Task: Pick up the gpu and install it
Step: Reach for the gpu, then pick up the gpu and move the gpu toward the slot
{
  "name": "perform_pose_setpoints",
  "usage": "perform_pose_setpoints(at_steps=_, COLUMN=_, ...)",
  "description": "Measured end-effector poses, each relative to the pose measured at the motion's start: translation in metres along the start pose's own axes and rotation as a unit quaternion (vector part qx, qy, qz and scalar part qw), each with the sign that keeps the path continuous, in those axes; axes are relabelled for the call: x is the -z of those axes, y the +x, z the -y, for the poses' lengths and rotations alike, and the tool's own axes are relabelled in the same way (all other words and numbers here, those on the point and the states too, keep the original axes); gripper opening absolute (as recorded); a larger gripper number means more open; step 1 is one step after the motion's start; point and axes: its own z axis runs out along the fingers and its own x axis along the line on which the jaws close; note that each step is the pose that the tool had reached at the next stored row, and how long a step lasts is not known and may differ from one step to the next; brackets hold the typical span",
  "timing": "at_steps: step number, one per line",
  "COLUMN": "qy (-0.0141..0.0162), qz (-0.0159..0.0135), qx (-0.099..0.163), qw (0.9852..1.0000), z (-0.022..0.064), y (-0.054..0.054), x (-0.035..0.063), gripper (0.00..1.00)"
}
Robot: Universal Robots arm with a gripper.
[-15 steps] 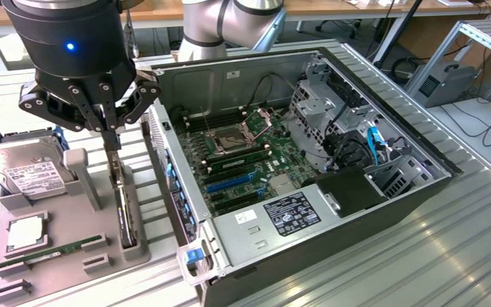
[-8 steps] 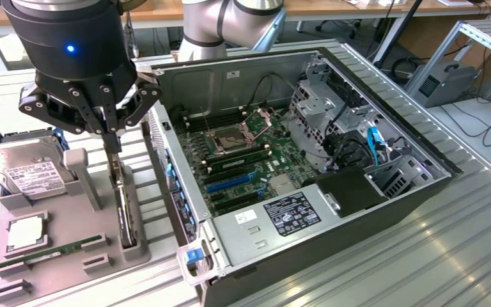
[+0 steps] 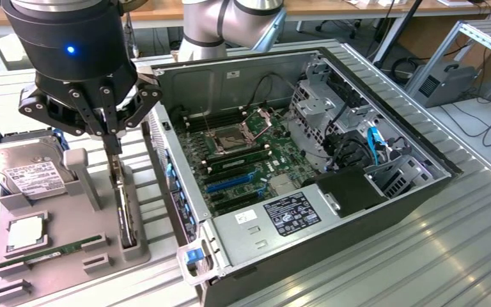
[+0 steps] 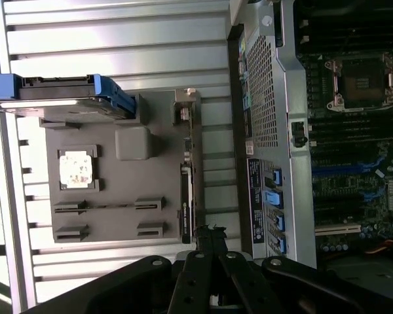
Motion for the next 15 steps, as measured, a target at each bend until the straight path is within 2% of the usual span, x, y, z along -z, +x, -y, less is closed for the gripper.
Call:
perform_pose_setpoints(at_steps=13, qy=0.0, qz=0.0, qx=0.0, qw=1.0, z=-0.0031, y=0.0002, x=-0.0001, gripper=0.11)
perform_pose_setpoints(at_steps=15, qy=0.0, qz=0.0, qx=0.0, qw=1.0, z=-0.0035, y=0.0002, x=-0.0001, gripper=0.24)
